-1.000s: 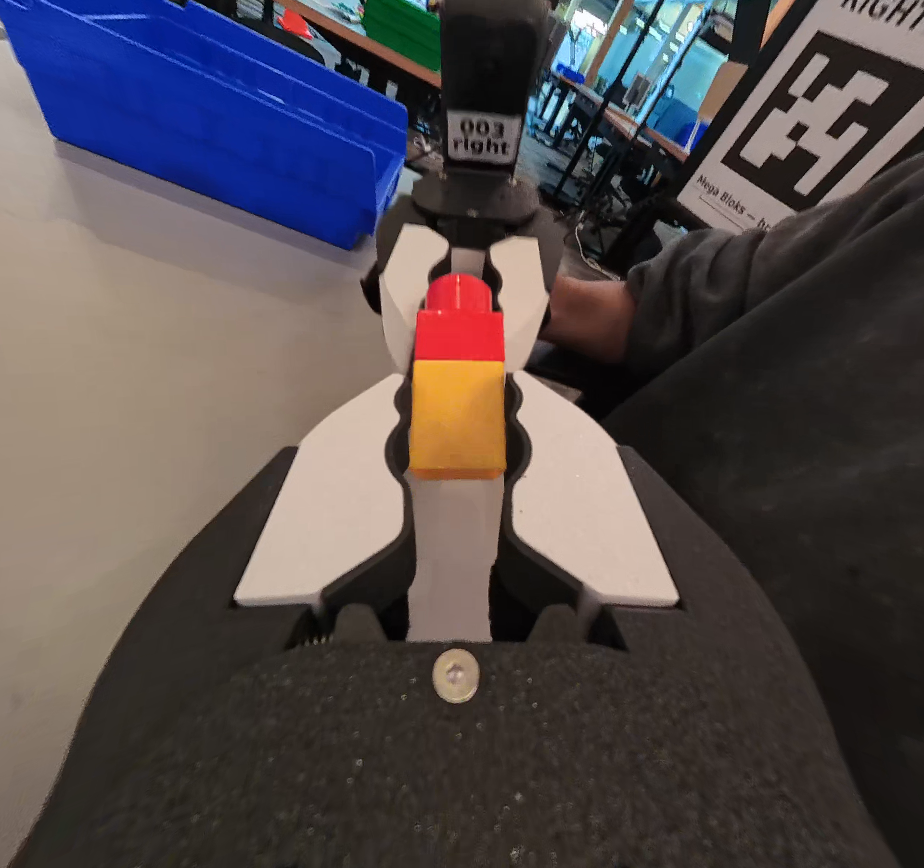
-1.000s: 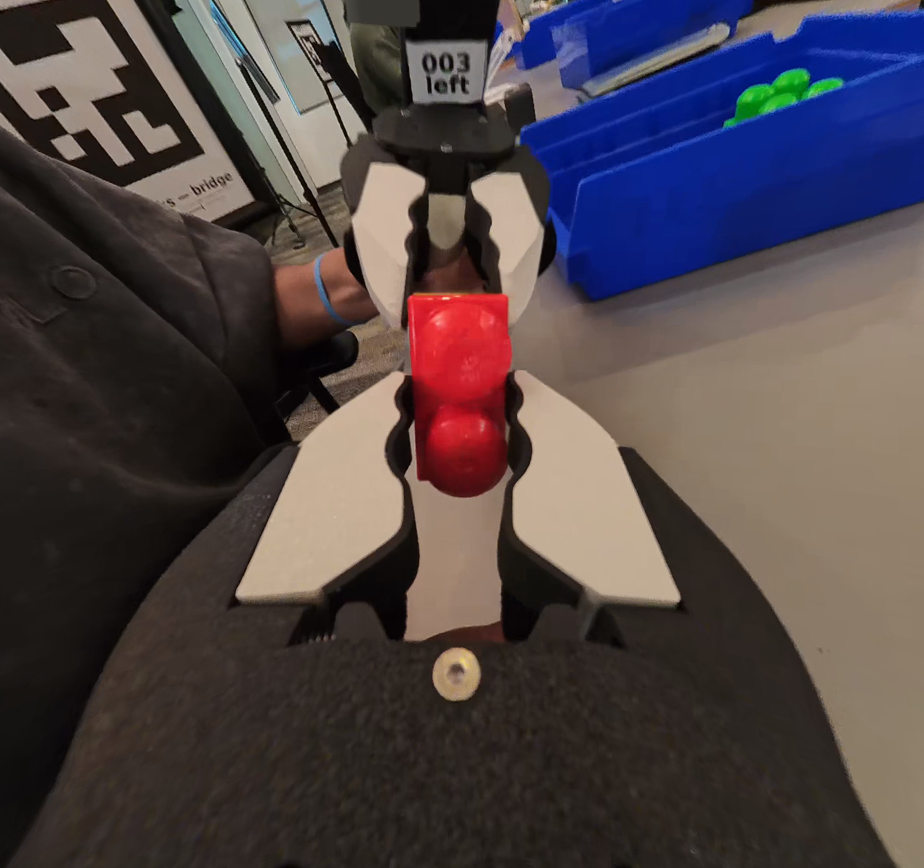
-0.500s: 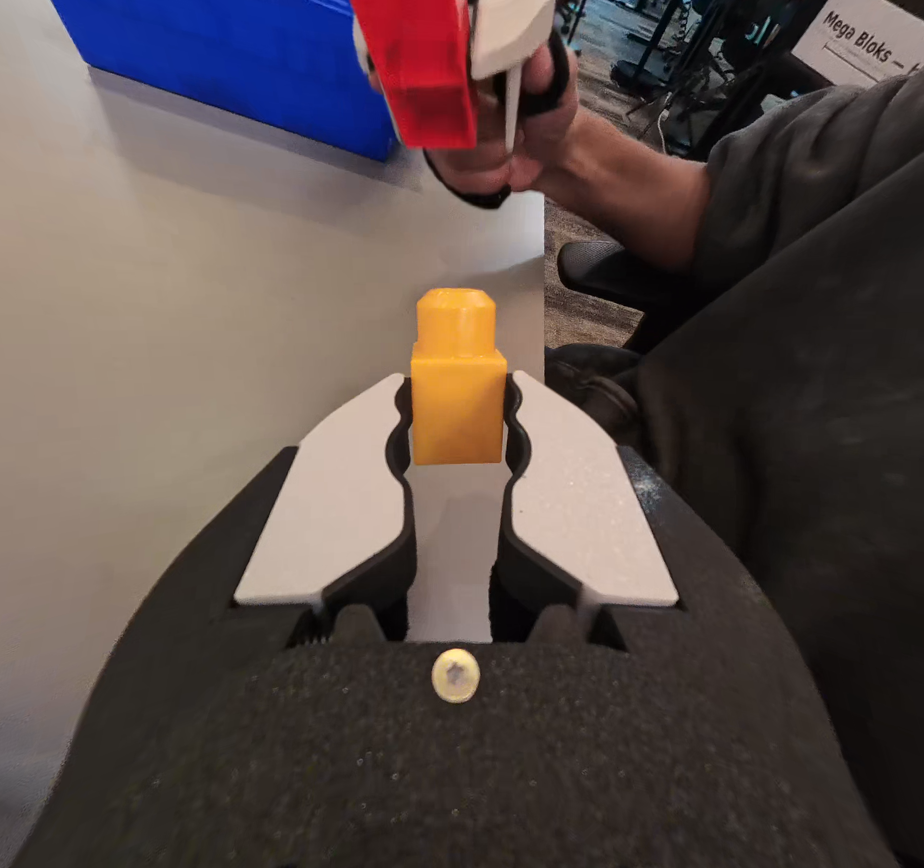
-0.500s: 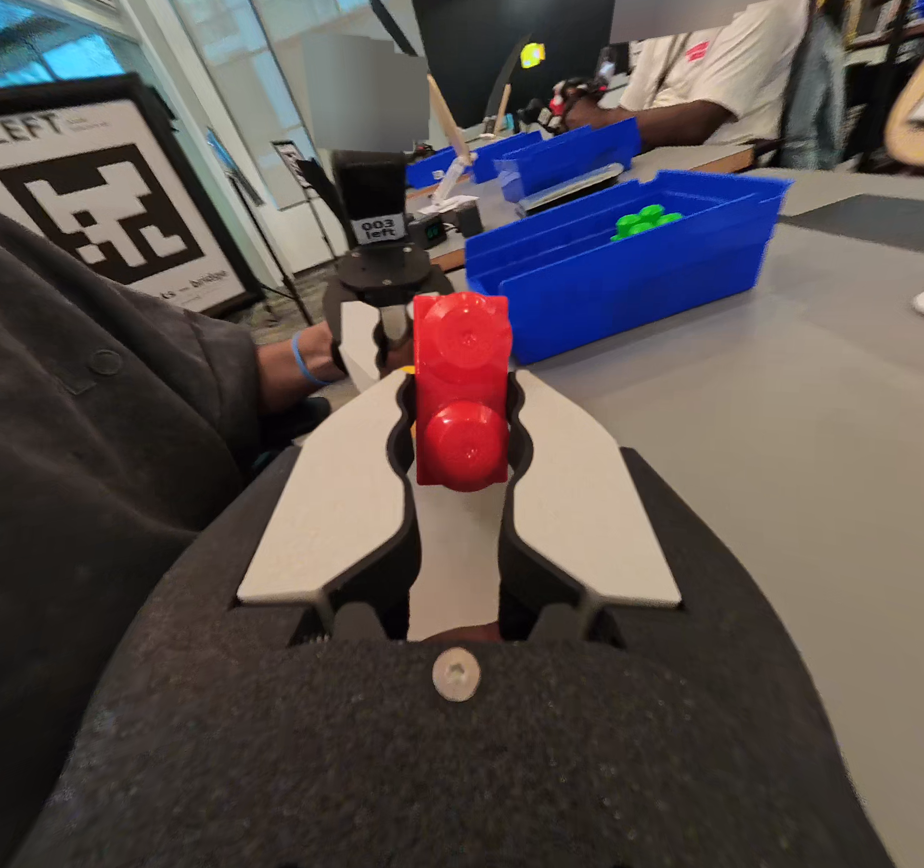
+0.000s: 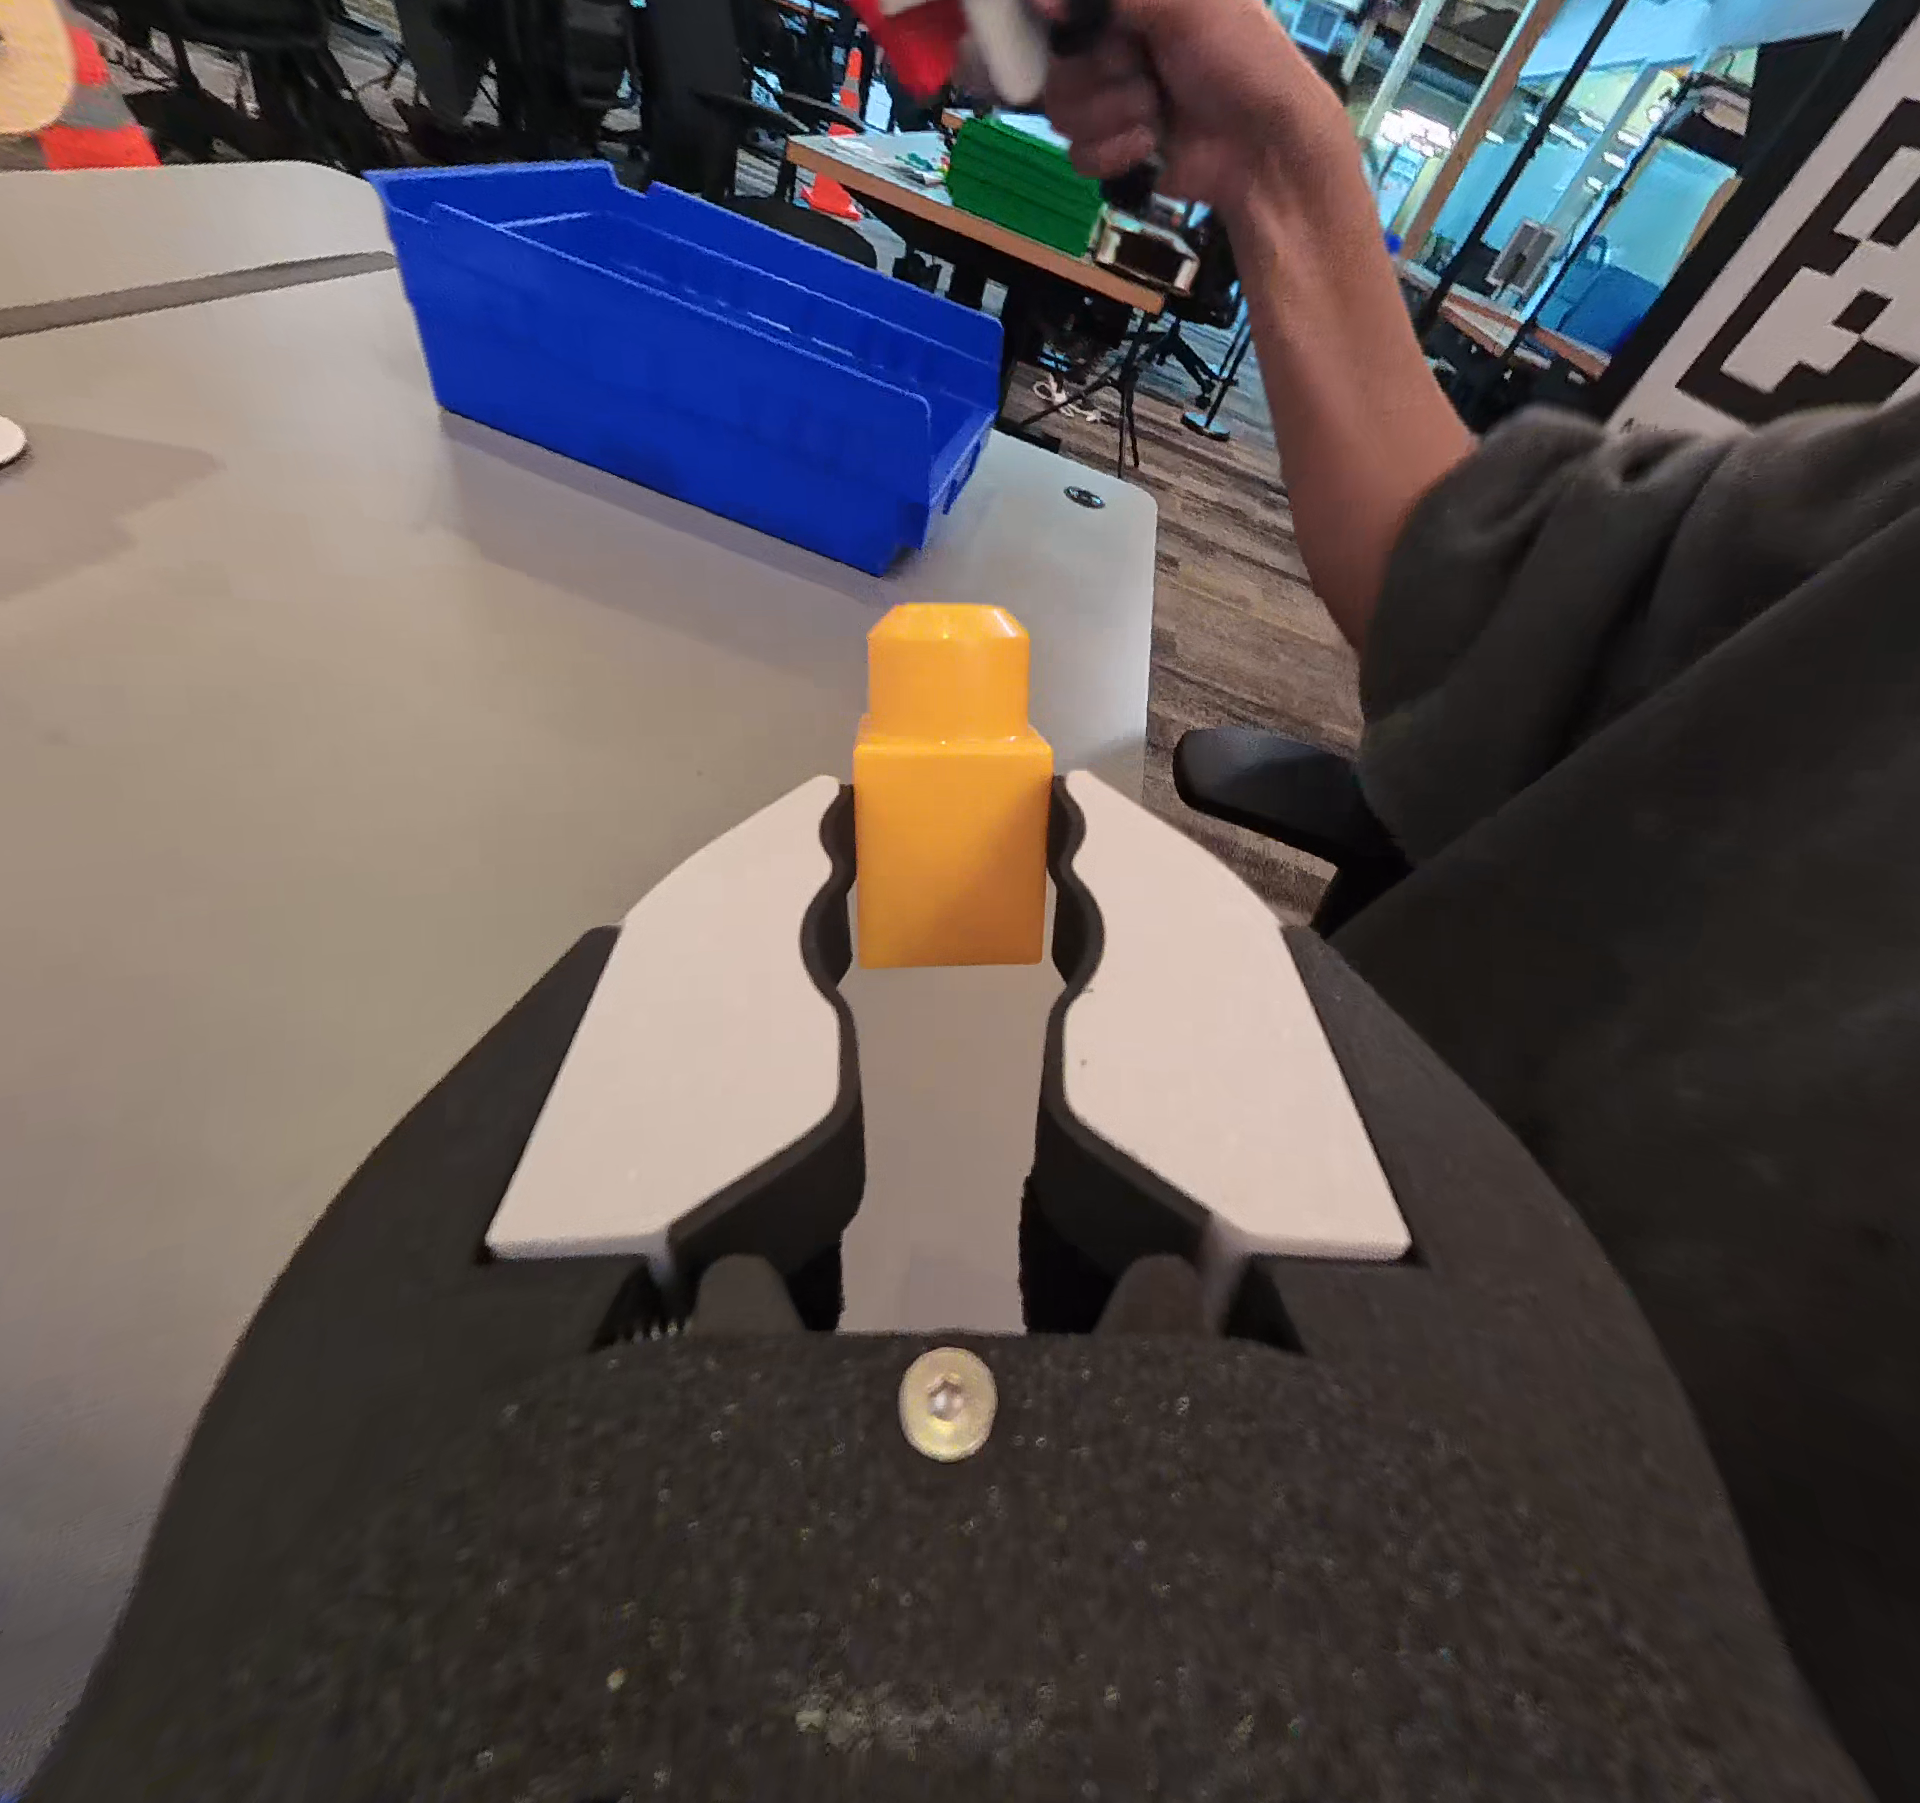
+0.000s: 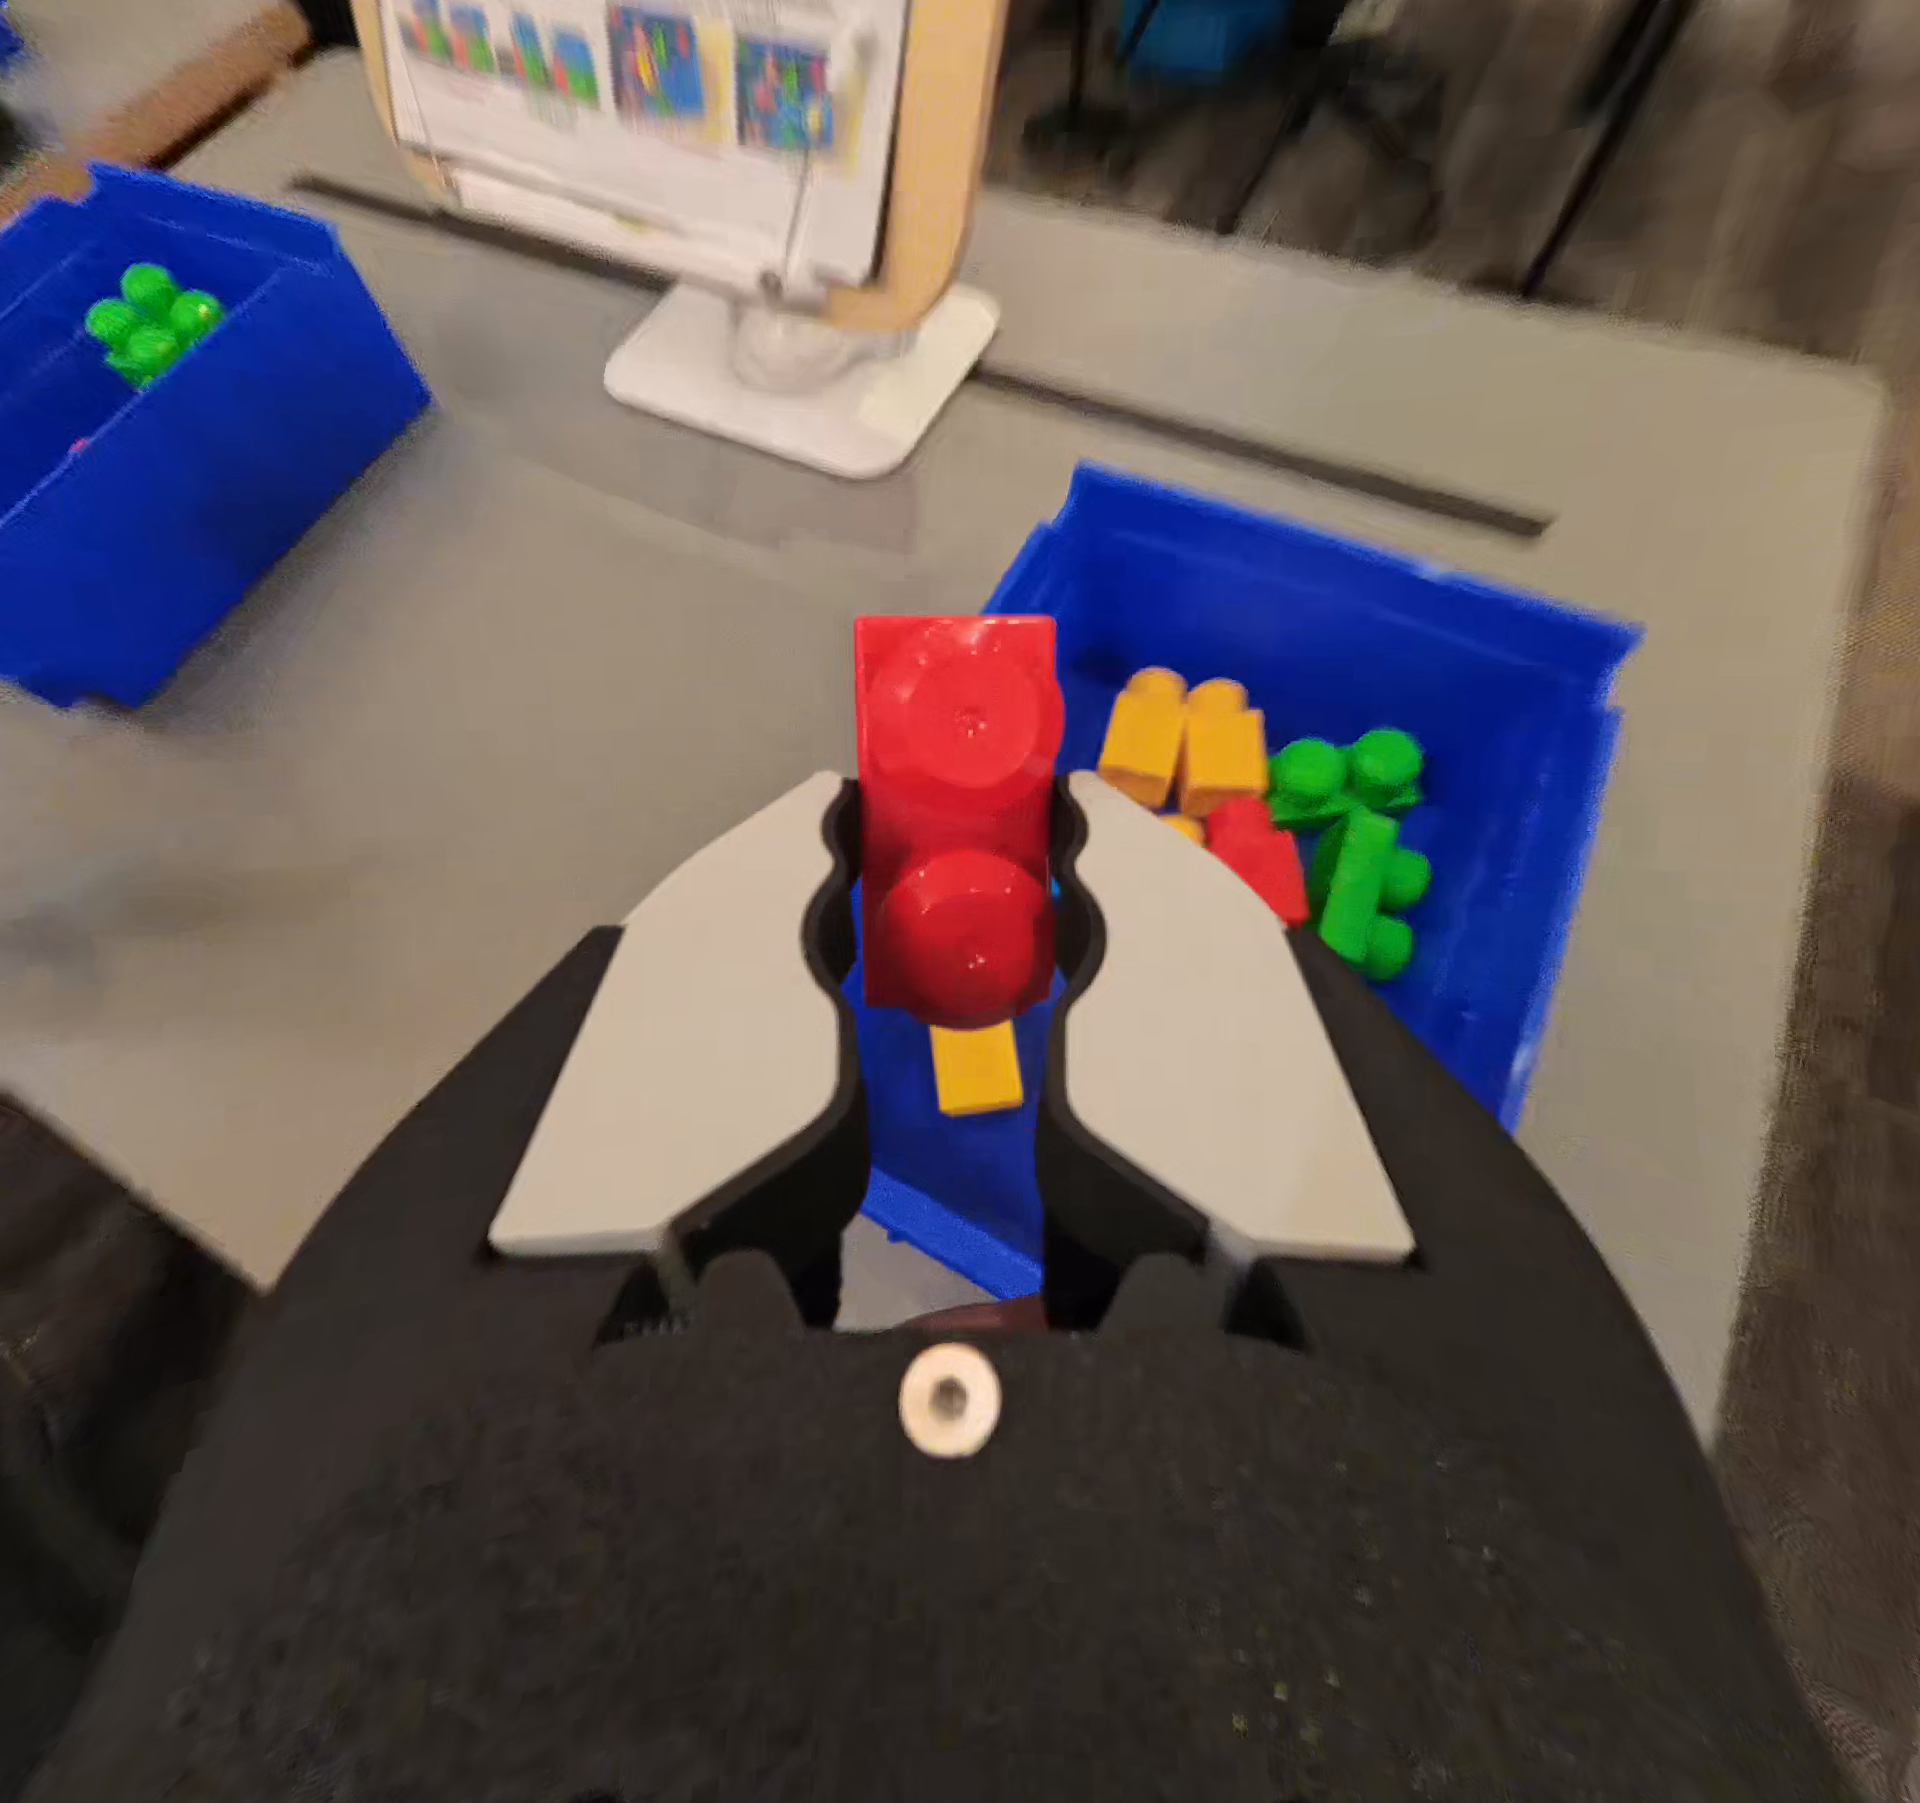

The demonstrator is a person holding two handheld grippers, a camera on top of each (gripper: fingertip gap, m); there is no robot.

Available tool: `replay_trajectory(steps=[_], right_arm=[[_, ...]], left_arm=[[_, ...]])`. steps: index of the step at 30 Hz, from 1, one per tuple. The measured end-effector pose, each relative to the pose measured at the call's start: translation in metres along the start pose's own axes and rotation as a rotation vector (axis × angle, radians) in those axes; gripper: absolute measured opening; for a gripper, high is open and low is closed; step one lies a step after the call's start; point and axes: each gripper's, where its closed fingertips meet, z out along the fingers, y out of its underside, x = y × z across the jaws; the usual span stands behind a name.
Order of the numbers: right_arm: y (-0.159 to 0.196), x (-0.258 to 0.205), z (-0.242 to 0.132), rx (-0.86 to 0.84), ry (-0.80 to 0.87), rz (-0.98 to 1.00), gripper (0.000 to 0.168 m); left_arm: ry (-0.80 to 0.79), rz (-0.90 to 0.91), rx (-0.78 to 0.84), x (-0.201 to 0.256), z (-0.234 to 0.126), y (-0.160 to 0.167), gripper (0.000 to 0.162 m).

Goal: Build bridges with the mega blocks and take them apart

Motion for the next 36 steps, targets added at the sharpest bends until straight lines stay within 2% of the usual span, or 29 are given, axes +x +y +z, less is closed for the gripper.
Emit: replay_trajectory(steps=[5, 8, 12, 16, 18, 20, 23, 26, 28, 30, 32, 34, 36], right_arm=[[0.010, 0.028, 0.091, -0.251, -0.393, 0.440, 0.035], [0.023, 0.040, 0.141, -0.348, -0.436, 0.568, 0.035], [0.044, 0.058, 0.187, -0.420, -0.324, 0.599, 0.035], [0.062, 0.071, 0.202, -0.471, -0.187, 0.512, 0.036], [0.060, 0.070, 0.201, -0.461, -0.194, 0.515, 0.052], [0.052, 0.081, 0.192, -0.410, -0.138, 0.483, 0.056], [0.027, 0.085, 0.158, -0.274, -0.063, 0.405, 0.057], [-0.005, 0.025, 0.107, -0.035, -0.120, 0.246, 0.055], [-0.003, -0.042, 0.080, 0.082, -0.197, 0.130, 0.055], [0.023, -0.122, 0.065, 0.151, -0.355, 0.072, 0.053], [0.065, -0.195, 0.065, 0.190, -0.504, 0.067, 0.051], [0.104, -0.241, 0.074, 0.222, -0.540, 0.066, 0.046], [0.127, -0.261, 0.080, 0.201, -0.475, -0.095, 0.046]], left_arm=[[0.048, 0.015, -0.045, 0.011, 0.010, 0.007, 0.035], [0.061, 0.015, -0.066, 0.014, 0.013, 0.010, 0.035], [0.046, 0.019, -0.073, 0.012, 0.010, 0.013, 0.035], [0.036, 0.004, -0.075, 0.009, 0.005, 0.017, 0.035], [0.032, -0.005, -0.079, 0.007, 0.004, 0.020, 0.035], [0.029, -0.011, -0.081, 0.006, 0.003, 0.021, 0.035], [0.007, -0.004, -0.079, 0.004, 0.001, 0.021, 0.035], [-0.021, -0.002, -0.062, -0.001, -0.001, 0.017, 0.035], [-0.033, -0.010, -0.051, -0.005, -0.002, 0.015, 0.035], [-0.054, -0.021, -0.050, -0.010, 0.000, 0.016, 0.035], [-0.068, -0.029, -0.059, -0.014, 0.002, 0.019, 0.035], [-0.088, -0.030, -0.065, -0.018, 0.004, 0.021, 0.035], [-0.088, -0.028, -0.071, -0.019, 0.005, 0.022, 0.035]])
